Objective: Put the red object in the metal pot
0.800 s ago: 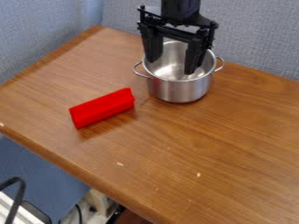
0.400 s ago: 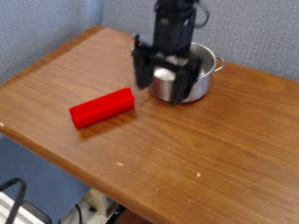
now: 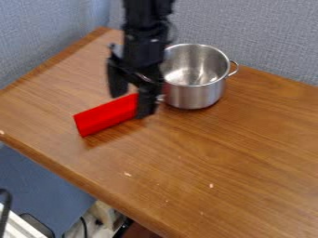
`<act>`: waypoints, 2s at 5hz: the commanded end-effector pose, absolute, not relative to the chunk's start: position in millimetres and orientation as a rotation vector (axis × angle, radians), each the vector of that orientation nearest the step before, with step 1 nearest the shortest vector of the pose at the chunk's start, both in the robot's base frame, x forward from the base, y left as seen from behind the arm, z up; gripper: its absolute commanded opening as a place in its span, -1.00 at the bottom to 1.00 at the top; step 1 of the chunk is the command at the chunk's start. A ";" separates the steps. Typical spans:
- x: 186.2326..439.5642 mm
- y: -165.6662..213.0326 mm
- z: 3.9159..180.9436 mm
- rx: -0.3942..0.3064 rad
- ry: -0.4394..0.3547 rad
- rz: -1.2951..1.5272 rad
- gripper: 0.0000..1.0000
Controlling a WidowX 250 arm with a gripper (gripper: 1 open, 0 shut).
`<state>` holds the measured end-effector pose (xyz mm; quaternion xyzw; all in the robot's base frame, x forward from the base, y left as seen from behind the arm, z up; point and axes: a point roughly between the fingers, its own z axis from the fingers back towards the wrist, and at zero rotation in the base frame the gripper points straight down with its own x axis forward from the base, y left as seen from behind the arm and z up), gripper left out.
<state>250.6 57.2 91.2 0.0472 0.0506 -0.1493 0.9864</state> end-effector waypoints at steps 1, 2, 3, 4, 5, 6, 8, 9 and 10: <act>240.9 75.8 94.3 0.142 0.048 -0.347 1.00; 232.6 91.7 82.1 0.181 0.016 -0.384 1.00; 222.0 103.1 71.5 0.204 -0.016 -0.381 1.00; 220.4 109.5 63.3 0.206 -0.042 -0.378 1.00; 221.3 114.2 54.1 0.199 -0.042 -0.373 1.00; 224.7 115.9 46.8 0.189 -0.041 -0.376 1.00; 231.7 118.2 43.7 0.152 -0.052 -0.376 1.00; 232.4 116.0 44.1 0.140 -0.058 -0.378 1.00; 232.6 114.4 44.4 0.132 -0.062 -0.376 -1.00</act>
